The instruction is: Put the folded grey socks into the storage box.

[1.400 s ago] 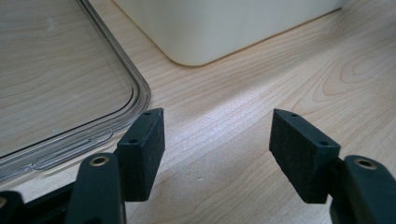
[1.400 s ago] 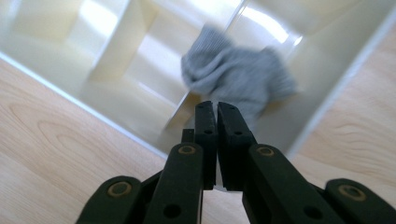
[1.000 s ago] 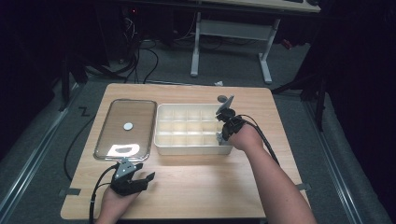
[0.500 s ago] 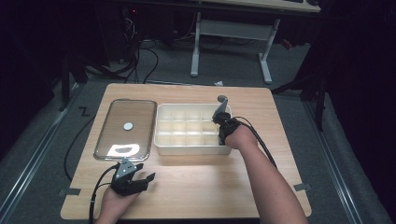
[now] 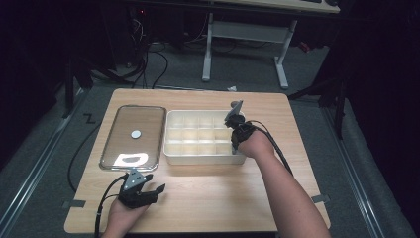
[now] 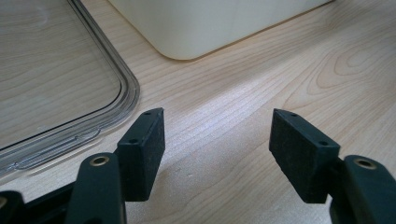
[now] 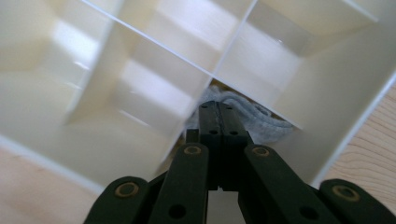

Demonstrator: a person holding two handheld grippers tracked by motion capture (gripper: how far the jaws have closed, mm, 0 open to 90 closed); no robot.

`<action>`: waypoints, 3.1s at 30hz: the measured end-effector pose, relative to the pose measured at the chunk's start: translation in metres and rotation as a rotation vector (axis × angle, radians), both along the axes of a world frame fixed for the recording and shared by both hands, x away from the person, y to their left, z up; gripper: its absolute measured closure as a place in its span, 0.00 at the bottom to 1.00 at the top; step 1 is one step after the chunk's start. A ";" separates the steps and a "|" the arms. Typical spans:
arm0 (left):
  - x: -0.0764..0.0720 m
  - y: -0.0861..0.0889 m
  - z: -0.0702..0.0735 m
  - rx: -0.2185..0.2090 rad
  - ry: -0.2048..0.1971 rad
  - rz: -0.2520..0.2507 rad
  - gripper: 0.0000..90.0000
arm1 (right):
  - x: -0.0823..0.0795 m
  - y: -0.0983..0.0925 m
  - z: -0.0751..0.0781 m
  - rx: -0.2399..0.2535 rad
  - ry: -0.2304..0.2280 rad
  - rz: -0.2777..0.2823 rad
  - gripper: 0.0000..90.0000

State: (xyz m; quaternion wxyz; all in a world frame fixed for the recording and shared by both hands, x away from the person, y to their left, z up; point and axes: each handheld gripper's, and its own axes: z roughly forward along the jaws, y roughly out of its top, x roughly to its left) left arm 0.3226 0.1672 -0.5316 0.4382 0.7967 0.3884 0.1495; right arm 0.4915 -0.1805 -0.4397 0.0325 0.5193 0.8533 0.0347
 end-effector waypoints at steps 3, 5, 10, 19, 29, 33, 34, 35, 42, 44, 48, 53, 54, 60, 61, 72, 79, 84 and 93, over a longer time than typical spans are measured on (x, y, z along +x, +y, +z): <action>0.000 0.001 0.000 -0.001 -0.001 0.003 0.41 | 0.004 -0.003 -0.017 -0.022 0.025 -0.030 1.00; 0.000 0.001 0.000 -0.005 0.002 0.002 0.41 | 0.005 -0.004 -0.021 -0.008 0.029 -0.038 1.00; 0.001 0.000 0.000 -0.003 0.003 0.000 0.41 | 0.005 -0.005 -0.021 -0.013 0.018 -0.017 1.00; 0.000 0.000 0.000 -0.001 0.003 -0.001 0.41 | 0.007 -0.001 -0.025 -0.040 0.041 -0.026 1.00; -0.001 0.000 0.001 -0.019 0.002 -0.002 0.41 | 0.001 -0.020 0.001 -0.041 -0.026 -0.083 1.00; -0.001 0.000 0.000 -0.015 0.005 -0.006 0.41 | 0.002 -0.020 -0.017 -0.050 0.007 -0.072 1.00; -0.001 0.000 0.000 -0.015 0.006 -0.007 0.41 | 0.003 -0.018 -0.020 -0.057 0.008 -0.063 1.00; -0.001 0.000 0.000 -0.017 0.006 -0.007 0.41 | 0.003 -0.018 -0.021 -0.064 0.007 -0.061 1.00; -0.002 0.001 0.002 -0.025 0.008 -0.013 0.41 | -0.005 -0.022 -0.006 -0.007 -0.033 -0.050 0.97; -0.002 0.001 0.003 -0.029 0.010 -0.013 0.41 | -0.013 -0.026 0.009 0.043 -0.080 -0.044 0.93; -0.002 0.001 0.004 -0.037 0.013 -0.012 0.41 | -0.039 -0.041 0.032 0.159 -0.197 -0.041 0.83; -0.002 0.001 0.006 -0.044 0.018 -0.003 0.42 | -0.081 -0.061 0.027 0.258 -0.357 -0.040 0.71; -0.001 0.001 0.006 -0.047 0.021 -0.002 0.42 | -0.087 -0.063 0.025 0.270 -0.389 -0.030 0.71; -0.002 0.000 0.006 -0.061 0.031 -0.003 0.43 | -0.129 -0.070 0.003 0.328 -0.534 0.001 0.66; -0.002 -0.001 0.006 -0.062 0.032 -0.003 0.43 | -0.135 -0.070 0.000 0.340 -0.551 0.002 0.65; -0.008 -0.006 0.005 -0.042 0.004 -0.010 0.43 | -0.179 -0.069 -0.052 0.402 -0.719 0.010 0.51; -0.012 -0.005 0.005 -0.064 -0.001 -0.014 0.43 | -0.211 -0.069 -0.073 0.472 -0.858 -0.002 0.50; -0.012 -0.009 0.004 -0.052 -0.003 -0.034 0.43 | -0.219 -0.070 -0.080 0.441 -0.847 0.005 0.49; -0.011 -0.008 0.004 -0.051 -0.005 -0.037 0.43 | -0.216 -0.064 -0.083 0.411 -0.828 0.016 0.49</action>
